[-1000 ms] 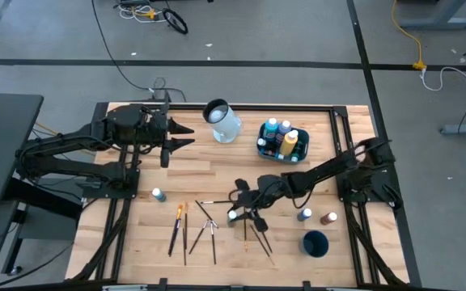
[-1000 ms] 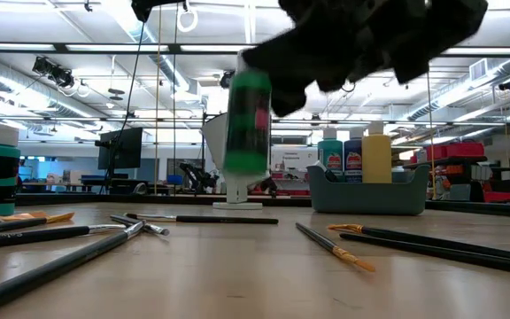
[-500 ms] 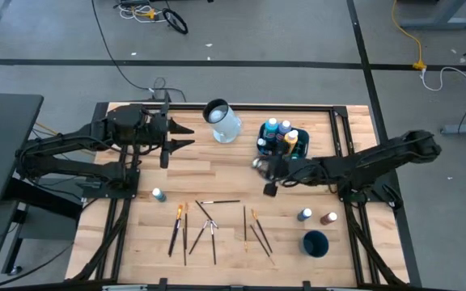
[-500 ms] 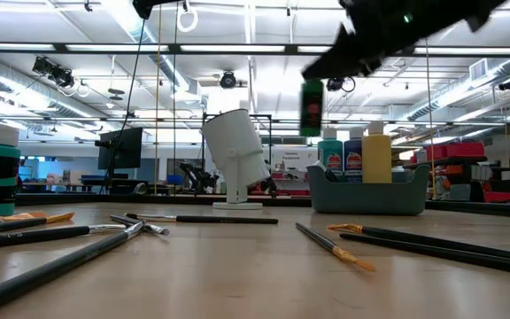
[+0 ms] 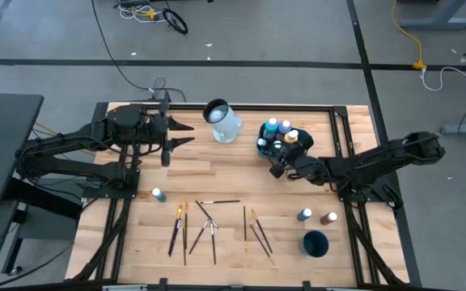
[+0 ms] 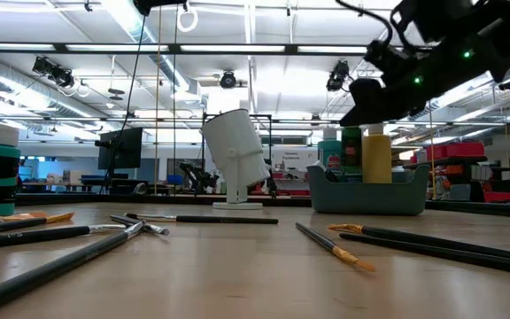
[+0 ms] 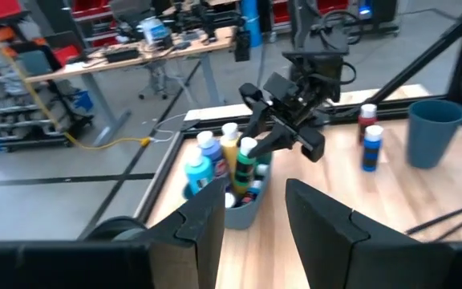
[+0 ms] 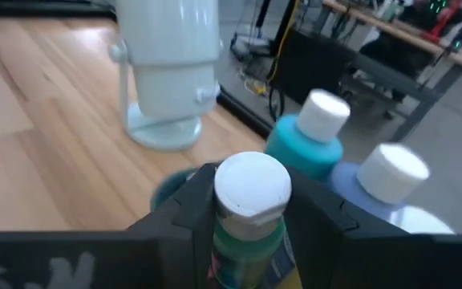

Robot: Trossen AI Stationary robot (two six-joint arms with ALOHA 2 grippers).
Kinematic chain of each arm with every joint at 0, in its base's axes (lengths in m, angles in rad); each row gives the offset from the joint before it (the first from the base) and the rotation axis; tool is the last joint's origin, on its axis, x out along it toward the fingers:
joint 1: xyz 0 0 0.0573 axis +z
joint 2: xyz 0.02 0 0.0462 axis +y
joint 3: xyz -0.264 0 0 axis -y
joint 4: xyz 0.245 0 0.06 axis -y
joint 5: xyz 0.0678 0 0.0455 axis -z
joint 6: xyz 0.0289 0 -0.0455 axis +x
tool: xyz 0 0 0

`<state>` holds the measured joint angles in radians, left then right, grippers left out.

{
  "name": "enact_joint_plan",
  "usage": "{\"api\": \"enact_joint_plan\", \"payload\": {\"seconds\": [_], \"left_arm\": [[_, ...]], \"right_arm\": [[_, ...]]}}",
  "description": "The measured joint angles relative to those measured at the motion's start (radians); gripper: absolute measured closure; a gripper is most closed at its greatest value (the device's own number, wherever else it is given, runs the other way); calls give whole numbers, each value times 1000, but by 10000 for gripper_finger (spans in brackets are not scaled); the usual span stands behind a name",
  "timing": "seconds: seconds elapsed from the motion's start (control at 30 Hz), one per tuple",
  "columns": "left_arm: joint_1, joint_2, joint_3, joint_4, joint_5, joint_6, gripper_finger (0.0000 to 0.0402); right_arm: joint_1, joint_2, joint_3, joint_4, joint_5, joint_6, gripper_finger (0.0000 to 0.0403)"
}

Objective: Pick & Place Paint Supplies
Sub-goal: Put the green paint bottle into the blue bin

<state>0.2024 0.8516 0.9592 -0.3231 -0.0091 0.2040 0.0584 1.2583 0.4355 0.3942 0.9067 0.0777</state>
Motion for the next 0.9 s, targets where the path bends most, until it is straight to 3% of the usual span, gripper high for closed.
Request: {"api": "enact_joint_plan", "payload": {"seconds": [0.23, 0.5, 0.8, 0.9], "left_arm": [[0, 0, 0, 0, -69, 21, 260], [0, 1, 0, 0, -77, 21, 260], [0, 1, 0, 0, -77, 21, 260], [0, 1, 0, 0, -77, 21, 260]], "right_arm": [[-95, 9, 0, -121, -102, 89, 280], [-192, 70, 1, -113, -179, 116, 275], [-221, 87, -1, -72, -207, 88, 226], [-221, 87, -1, -29, -171, 51, 207]]}}
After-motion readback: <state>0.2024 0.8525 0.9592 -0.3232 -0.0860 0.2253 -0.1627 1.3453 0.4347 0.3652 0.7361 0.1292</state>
